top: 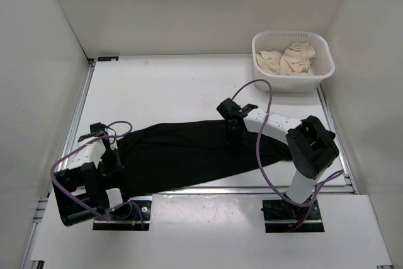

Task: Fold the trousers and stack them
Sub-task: Fold the trousers

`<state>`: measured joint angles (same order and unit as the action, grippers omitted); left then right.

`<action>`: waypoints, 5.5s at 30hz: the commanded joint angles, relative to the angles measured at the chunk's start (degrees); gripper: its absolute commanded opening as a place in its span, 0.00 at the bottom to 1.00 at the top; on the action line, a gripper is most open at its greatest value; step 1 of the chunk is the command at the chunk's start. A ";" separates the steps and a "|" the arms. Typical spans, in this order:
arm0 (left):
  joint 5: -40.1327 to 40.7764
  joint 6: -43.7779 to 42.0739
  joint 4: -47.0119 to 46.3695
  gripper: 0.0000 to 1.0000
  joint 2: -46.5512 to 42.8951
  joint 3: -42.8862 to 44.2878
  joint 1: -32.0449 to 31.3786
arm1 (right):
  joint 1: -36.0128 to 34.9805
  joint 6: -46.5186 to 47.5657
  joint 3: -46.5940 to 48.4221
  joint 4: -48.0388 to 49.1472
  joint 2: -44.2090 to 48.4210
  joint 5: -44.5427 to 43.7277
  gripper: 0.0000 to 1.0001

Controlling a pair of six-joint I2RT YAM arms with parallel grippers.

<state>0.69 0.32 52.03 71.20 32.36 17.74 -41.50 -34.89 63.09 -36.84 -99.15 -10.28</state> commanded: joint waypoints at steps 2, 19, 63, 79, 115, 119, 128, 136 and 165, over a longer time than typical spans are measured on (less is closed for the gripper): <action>12.14 -0.32 -17.56 0.14 4.55 -3.18 -0.25 | 3.60 -8.25 -2.26 0.19 1.85 -3.95 0.23; 13.99 -0.32 -30.76 0.14 21.88 22.12 1.42 | 28.47 -9.84 0.56 -13.31 17.92 -2.82 0.60; 8.98 -0.32 -18.02 0.14 13.09 23.97 5.72 | 42.54 -36.58 -20.03 -8.07 19.44 11.60 0.09; 7.40 -0.32 -16.96 0.14 13.87 32.93 10.30 | 45.09 -21.31 5.66 -13.61 18.57 3.96 0.00; 13.90 -0.32 -9.58 0.14 4.65 19.33 22.52 | 57.93 6.51 13.82 -17.04 5.29 -3.16 0.00; 14.43 -0.32 -9.58 0.14 5.96 14.49 22.52 | 58.45 5.89 9.08 -15.29 4.76 -3.16 0.00; 13.73 -0.32 -9.58 0.70 6.50 14.74 23.65 | 58.46 7.30 7.75 -12.82 5.72 -1.67 0.81; 7.07 -0.32 -1.06 0.83 4.21 28.87 24.36 | 58.46 5.98 -0.59 -8.17 17.84 0.87 0.97; 12.14 -0.32 -10.81 0.79 20.30 20.20 3.11 | 61.62 -2.04 -0.71 3.45 12.10 -7.97 0.00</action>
<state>12.14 -0.03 42.83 92.47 52.80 24.75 19.42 -39.83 60.18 -31.31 -96.57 -7.66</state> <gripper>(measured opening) 0.790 0.019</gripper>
